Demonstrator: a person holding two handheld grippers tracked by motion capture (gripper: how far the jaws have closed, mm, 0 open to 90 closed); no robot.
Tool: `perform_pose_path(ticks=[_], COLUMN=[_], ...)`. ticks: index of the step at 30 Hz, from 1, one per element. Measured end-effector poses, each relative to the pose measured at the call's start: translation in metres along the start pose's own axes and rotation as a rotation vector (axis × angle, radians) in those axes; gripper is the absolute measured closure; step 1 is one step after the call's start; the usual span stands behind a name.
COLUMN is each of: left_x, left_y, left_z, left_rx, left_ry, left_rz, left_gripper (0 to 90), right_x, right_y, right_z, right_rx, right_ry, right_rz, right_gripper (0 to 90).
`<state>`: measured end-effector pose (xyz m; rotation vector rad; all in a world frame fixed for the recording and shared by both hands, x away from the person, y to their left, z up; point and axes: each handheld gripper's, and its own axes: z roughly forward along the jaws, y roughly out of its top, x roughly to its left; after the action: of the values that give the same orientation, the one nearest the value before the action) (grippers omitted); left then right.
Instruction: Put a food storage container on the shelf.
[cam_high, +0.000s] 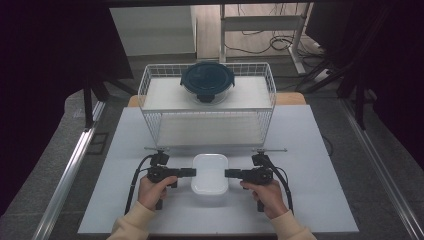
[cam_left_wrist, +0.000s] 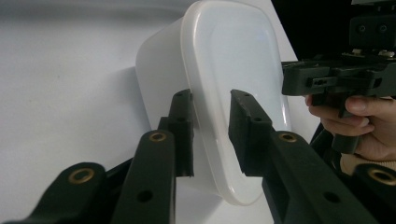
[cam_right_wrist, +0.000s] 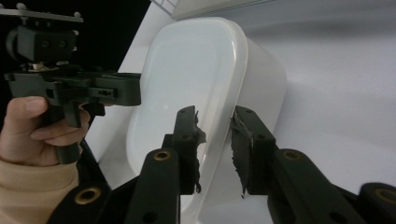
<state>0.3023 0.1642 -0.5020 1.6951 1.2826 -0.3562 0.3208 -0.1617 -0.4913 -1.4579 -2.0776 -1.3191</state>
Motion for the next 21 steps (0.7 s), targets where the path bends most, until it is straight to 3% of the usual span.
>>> perform_pose_path(ticks=[7, 16, 21], left_x=[-0.009, -0.018, -0.030], left_y=[-0.003, -0.004, -0.002], left_z=[-0.008, -0.017, -0.027], left_rx=[-0.030, -0.054, -0.078], left_ry=[-0.003, 0.002, 0.012], left_rz=[0.034, 0.066, 0.111], left_gripper=[79.1, 79.3, 79.3], right_x=[0.007, 0.020, 0.030], right_y=[-0.001, -0.001, 0.002], right_z=[-0.009, -0.015, -0.022], right_rx=[-0.019, -0.042, -0.064], right_ry=[0.002, -0.006, 0.002], right_rz=[-0.037, -0.108, -0.152], right_gripper=[79.2, 79.4, 79.4])
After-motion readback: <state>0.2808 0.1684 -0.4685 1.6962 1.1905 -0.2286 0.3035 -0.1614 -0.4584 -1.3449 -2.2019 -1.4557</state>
